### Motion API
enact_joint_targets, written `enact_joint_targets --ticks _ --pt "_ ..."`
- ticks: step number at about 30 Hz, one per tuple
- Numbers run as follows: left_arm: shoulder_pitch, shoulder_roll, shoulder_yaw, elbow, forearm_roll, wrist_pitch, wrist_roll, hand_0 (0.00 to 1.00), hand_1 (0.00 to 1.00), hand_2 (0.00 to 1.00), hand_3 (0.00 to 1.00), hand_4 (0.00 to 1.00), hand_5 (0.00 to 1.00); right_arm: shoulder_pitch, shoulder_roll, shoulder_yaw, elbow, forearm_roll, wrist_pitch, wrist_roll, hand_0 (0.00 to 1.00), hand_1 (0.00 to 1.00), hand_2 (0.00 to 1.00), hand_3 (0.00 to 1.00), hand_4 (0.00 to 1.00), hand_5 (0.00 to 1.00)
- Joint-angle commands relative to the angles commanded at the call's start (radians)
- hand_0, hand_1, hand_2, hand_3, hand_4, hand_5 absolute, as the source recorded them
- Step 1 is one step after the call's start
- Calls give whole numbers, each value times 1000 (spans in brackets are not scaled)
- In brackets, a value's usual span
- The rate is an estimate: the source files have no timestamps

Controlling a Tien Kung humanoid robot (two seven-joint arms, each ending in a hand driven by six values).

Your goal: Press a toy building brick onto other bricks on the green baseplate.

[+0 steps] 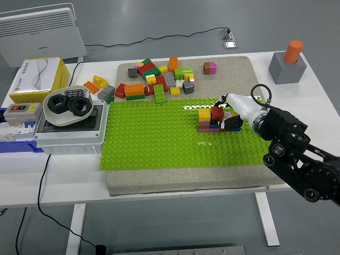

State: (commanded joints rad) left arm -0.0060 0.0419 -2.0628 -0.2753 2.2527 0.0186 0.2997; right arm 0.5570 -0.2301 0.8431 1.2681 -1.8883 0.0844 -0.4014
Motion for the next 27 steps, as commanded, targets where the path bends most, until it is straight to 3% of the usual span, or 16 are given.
enact_joint_targets --ticks 21,22,27 --pt "-1 2 1 0 3 -2 0 770 706 658 486 582 494 1 -2 4 -2 16 19 -5 782 809 844 669 673 121" --pt "-1 2 0 0 3 -2 0 770 706 658 486 582 494 1 -2 4 -2 17 20 -5 797 823 871 811 766 133" --pt "0 2 0 0 3 -2 0 770 706 658 486 582 494 1 -2 7 0 17 19 -3 797 823 871 811 766 133"
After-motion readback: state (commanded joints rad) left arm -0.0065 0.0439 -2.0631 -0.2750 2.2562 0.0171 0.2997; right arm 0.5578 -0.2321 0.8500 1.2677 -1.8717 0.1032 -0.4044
